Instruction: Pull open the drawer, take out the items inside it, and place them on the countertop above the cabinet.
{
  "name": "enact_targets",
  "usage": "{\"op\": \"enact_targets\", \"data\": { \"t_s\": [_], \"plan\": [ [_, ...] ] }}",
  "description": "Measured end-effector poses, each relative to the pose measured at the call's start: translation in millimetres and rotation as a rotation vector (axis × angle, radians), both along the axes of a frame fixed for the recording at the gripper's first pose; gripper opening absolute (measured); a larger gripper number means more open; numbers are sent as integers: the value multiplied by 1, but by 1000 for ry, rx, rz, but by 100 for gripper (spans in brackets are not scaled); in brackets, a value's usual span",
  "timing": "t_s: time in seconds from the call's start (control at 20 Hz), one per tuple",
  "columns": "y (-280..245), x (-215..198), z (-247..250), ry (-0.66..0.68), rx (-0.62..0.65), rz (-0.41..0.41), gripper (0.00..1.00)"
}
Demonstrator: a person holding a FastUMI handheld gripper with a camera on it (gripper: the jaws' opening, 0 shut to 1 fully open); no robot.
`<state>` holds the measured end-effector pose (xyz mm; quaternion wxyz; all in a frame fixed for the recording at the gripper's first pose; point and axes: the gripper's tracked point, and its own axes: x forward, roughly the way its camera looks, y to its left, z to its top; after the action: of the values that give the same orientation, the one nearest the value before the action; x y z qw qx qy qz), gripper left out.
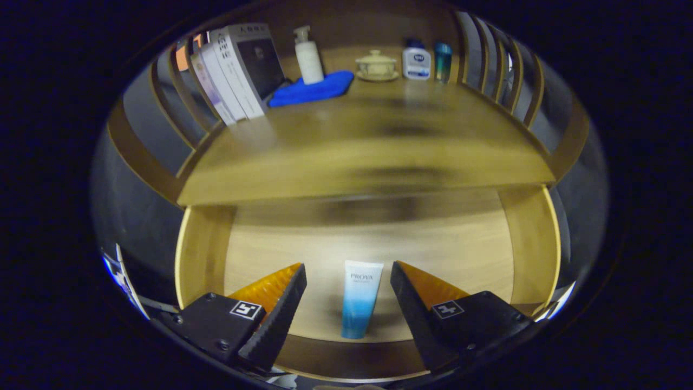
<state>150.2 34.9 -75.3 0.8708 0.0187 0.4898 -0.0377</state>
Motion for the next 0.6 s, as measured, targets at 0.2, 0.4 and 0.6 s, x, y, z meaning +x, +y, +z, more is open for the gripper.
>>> {"op": "enact_targets", "data": {
  "t_s": [0.2, 0.4, 0.6],
  "plan": [
    [-6, -14, -33, 116, -41, -5, 97],
    [-12, -23, -44, 166, -48, -28, 94],
    [-13, -35, -58, 230, -27, -36, 83]
  ]
}}
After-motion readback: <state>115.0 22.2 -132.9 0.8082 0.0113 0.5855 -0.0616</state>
